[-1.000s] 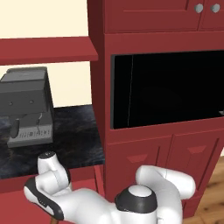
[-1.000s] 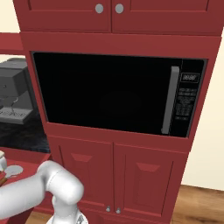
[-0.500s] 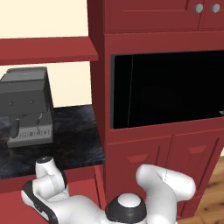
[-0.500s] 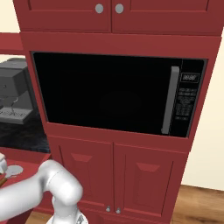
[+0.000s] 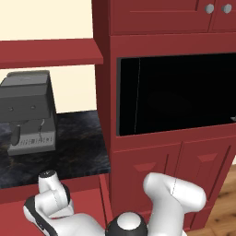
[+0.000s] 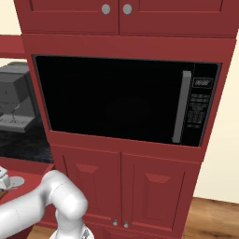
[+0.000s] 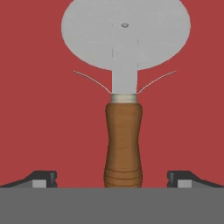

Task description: Take the pizza cutter from the drawer on the left and place it on the dining counter for cutting.

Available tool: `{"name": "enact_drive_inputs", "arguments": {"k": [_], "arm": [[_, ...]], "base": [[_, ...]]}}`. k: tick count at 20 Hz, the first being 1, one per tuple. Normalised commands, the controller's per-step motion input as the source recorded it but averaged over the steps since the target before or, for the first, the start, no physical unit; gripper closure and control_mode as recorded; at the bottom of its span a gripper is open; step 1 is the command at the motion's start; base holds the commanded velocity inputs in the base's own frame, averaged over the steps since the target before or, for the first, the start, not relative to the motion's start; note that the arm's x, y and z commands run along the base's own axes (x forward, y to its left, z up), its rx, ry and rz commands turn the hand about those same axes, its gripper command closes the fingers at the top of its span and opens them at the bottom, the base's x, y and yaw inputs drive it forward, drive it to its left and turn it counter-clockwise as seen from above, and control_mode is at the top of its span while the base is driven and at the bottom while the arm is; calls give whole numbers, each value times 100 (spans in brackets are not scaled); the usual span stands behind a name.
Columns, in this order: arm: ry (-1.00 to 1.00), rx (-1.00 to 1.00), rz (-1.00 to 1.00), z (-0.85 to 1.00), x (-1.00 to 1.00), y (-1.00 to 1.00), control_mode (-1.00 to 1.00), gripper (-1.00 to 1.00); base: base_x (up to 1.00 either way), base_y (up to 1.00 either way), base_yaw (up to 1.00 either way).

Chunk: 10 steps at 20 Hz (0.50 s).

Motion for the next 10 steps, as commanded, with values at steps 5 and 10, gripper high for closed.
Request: {"name": "enact_drive_inputs", "arguments": {"k": [5, 10], "arm": [[0, 0, 0, -33, 0, 0, -100, -100], [0, 0, 0, -27, 0, 0, -100, -100]], "base": [[0, 0, 0], [0, 0, 0]]}}
